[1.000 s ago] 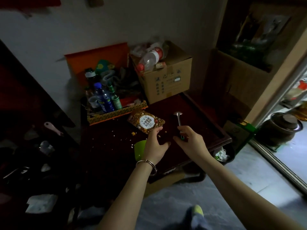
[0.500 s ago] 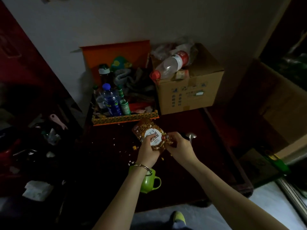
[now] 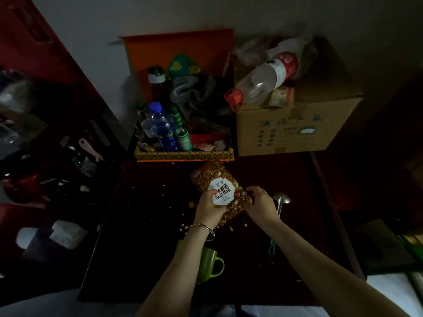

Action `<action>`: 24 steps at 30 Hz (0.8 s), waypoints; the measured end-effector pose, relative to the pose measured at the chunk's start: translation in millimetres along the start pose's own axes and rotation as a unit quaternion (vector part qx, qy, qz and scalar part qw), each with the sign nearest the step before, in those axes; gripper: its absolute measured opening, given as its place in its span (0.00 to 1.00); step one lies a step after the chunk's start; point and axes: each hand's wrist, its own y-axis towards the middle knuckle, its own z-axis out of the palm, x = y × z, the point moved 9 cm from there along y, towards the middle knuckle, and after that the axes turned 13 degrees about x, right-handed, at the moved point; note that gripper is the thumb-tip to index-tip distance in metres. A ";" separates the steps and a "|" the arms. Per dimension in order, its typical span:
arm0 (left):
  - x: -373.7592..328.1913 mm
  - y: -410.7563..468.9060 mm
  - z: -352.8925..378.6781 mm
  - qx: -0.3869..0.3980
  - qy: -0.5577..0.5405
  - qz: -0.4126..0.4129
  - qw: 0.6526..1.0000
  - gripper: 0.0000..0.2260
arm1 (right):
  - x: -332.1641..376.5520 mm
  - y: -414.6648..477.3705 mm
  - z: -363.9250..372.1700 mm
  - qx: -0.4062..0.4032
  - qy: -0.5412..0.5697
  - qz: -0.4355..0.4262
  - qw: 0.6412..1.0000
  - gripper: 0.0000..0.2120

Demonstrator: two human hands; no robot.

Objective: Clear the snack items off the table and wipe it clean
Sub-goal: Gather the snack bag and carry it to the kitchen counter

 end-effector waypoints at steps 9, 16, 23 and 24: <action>37.5 45.7 -4.0 0.008 -0.094 -0.104 0.990 0.19 | -30.3 45.9 22.2 0.021 -0.013 0.084 0.996 0.24; 77.5 70.6 8.1 0.050 -0.133 -0.206 0.968 0.22 | -58.8 68.5 44.6 0.076 0.022 0.178 0.981 0.33; 78.3 79.4 9.1 0.050 -0.160 -0.229 0.959 0.16 | -69.8 75.8 51.9 0.071 -0.006 0.195 0.978 0.28; 78.4 80.3 7.7 0.048 -0.158 -0.233 0.958 0.16 | -69.6 76.6 50.8 0.067 -0.011 0.196 0.978 0.28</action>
